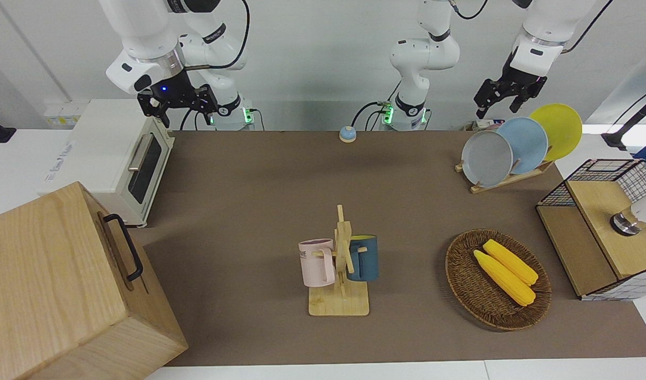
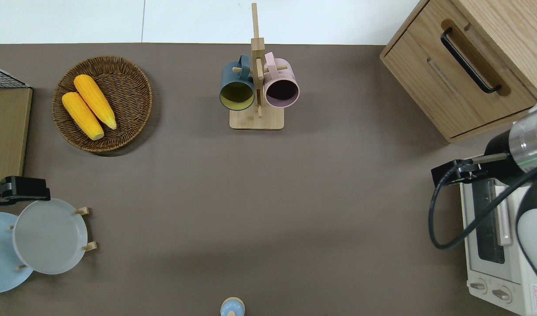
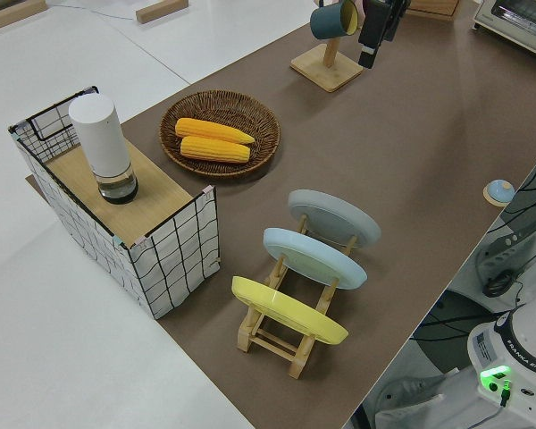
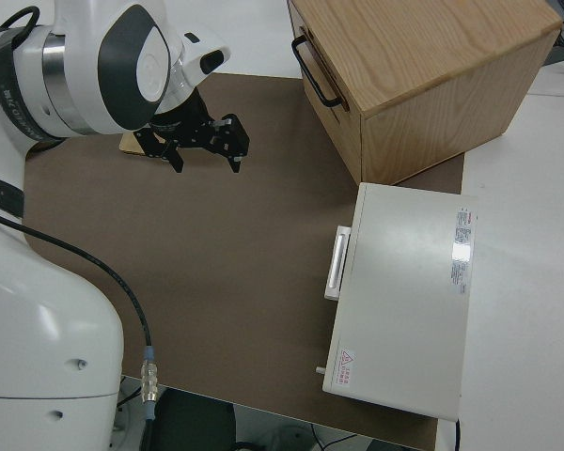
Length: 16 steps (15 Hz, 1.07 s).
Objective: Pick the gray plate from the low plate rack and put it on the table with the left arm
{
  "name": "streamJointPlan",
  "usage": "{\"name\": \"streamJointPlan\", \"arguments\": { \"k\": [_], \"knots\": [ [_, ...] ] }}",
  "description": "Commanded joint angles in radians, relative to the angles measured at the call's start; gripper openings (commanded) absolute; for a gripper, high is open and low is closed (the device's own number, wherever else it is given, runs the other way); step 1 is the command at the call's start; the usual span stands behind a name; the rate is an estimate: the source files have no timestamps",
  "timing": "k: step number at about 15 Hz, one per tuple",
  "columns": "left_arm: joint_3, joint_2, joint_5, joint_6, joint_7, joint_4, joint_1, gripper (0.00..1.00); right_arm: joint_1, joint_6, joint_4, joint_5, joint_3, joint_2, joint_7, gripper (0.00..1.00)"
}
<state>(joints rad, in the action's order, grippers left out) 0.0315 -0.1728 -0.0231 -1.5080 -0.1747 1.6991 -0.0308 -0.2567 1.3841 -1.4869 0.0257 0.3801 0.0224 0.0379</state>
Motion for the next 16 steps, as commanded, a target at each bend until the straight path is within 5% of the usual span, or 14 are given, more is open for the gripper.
{"name": "streamJointPlan", "arguments": {
  "k": [1, 16],
  "knots": [
    [-0.002, 0.022, -0.011, 0.009, -0.011, -0.018, 0.002, 1.0, -0.026, -0.014, 0.01, 0.007, 0.023, -0.002, 0.013, 0.983],
    [-0.012, 0.042, -0.021, 0.011, -0.016, -0.015, -0.011, 1.0, -0.026, -0.014, 0.01, 0.007, 0.023, -0.002, 0.013, 0.983]
  ]
}}
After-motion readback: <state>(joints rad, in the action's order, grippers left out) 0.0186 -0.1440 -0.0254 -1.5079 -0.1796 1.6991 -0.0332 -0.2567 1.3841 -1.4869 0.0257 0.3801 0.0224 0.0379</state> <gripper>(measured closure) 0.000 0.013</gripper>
